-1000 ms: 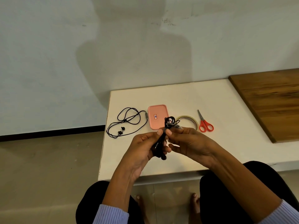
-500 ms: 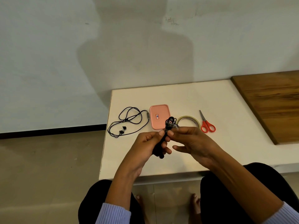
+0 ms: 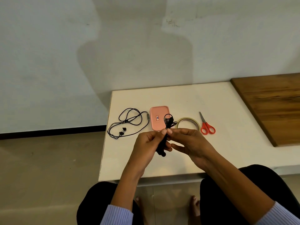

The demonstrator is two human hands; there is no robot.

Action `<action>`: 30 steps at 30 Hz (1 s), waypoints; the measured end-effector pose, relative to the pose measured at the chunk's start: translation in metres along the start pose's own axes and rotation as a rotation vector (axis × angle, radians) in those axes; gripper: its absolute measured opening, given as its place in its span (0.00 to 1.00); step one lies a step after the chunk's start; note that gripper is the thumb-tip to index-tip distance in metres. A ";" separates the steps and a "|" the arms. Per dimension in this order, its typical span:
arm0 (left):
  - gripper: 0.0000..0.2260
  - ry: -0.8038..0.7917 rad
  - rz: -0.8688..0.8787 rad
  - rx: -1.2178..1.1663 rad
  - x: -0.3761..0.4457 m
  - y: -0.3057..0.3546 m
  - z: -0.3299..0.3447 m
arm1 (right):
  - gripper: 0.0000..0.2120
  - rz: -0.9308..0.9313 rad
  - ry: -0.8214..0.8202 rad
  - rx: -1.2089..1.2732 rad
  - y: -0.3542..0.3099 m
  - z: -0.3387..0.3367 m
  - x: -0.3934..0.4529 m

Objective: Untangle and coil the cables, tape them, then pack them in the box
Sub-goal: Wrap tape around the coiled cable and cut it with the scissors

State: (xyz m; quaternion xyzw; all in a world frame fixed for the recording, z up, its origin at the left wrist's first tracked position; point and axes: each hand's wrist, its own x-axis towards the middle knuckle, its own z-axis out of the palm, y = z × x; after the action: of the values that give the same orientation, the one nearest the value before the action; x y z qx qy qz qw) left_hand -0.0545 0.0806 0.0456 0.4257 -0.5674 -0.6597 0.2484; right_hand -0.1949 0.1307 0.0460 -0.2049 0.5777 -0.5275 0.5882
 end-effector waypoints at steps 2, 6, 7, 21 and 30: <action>0.10 0.047 0.044 0.053 0.002 -0.002 0.001 | 0.10 0.001 0.048 0.018 -0.001 0.000 0.001; 0.09 0.083 0.097 0.073 0.003 -0.003 0.000 | 0.10 0.009 0.102 0.075 -0.001 -0.001 0.002; 0.10 0.082 0.091 0.040 0.003 -0.002 0.001 | 0.11 0.011 0.088 0.091 -0.001 -0.001 0.001; 0.13 -0.149 -0.184 -0.397 0.003 0.009 0.006 | 0.11 -0.014 -0.105 0.177 -0.011 -0.004 0.001; 0.08 0.060 0.097 0.056 0.003 0.001 0.010 | 0.16 -0.068 0.195 -0.038 -0.006 -0.005 0.003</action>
State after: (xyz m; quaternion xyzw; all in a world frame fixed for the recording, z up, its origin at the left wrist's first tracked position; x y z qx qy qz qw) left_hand -0.0649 0.0834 0.0451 0.4240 -0.5979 -0.6178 0.2847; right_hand -0.2027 0.1281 0.0486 -0.1832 0.6351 -0.5534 0.5068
